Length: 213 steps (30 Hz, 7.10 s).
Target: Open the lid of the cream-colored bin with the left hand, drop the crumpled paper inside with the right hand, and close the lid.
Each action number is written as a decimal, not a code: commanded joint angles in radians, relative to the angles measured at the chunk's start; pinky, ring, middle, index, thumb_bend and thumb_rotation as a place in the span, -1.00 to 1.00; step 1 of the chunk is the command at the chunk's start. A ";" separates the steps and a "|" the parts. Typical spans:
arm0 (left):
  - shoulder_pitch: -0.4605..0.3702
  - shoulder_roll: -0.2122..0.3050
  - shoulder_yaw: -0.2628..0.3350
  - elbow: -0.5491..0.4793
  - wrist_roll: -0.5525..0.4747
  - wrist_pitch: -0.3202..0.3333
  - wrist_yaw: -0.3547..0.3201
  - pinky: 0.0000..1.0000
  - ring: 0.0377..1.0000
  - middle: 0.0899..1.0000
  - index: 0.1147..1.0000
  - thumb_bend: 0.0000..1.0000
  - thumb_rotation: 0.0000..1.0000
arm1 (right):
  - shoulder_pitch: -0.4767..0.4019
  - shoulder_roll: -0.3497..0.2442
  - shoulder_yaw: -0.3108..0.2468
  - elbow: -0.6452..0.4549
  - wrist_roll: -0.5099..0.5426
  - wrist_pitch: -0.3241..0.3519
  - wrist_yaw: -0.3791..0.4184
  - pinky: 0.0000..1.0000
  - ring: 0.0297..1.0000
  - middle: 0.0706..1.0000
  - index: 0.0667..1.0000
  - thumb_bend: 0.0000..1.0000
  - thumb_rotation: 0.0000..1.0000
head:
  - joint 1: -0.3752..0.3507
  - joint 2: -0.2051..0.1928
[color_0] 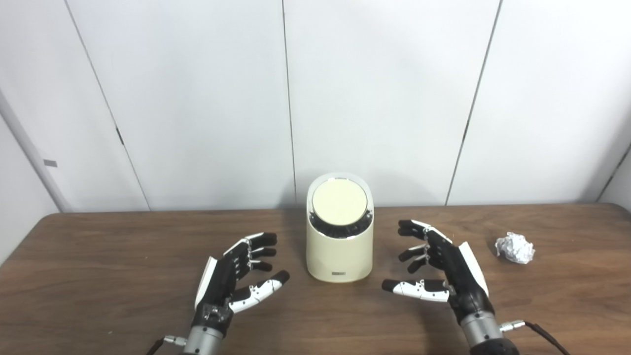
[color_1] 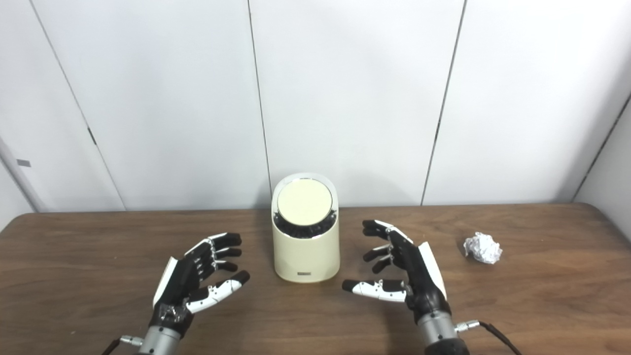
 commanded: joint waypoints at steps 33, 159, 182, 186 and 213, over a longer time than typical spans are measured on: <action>-0.038 0.007 0.004 -0.019 -0.001 -0.028 0.009 0.25 0.44 0.50 0.51 0.32 -0.73 | -0.030 0.006 0.002 -0.015 0.000 -0.037 -0.013 -0.15 0.09 0.48 0.48 0.54 -0.92 | 0.002 -0.012; -0.539 0.120 -0.466 0.082 0.841 0.509 -0.090 0.79 0.98 1.00 1.00 0.88 -1.00 | -0.036 0.050 0.000 -0.049 0.003 -0.023 -0.029 -0.13 0.03 0.45 0.47 0.48 -1.00 | -0.035 -0.015; -0.484 0.025 -0.247 0.003 0.641 0.399 0.103 0.71 0.88 0.98 1.00 0.64 -0.63 | -0.039 0.044 0.005 -0.023 -0.007 -0.041 -0.039 -0.16 0.03 0.44 0.47 0.45 -1.00 | -0.028 -0.031; -0.476 0.002 -0.195 -0.011 0.580 0.359 0.153 0.58 0.88 1.00 1.00 0.61 -0.58 | -0.038 0.044 0.005 -0.025 -0.008 -0.035 -0.040 -0.16 0.04 0.44 0.47 0.46 -1.00 | -0.025 -0.032; -0.172 -0.042 -0.027 -0.091 0.117 0.204 0.103 0.76 0.84 0.89 1.00 0.78 -0.10 | -0.032 0.026 0.001 -0.032 0.002 -0.026 -0.032 -0.10 0.04 0.45 0.47 0.45 -0.97 | -0.010 -0.029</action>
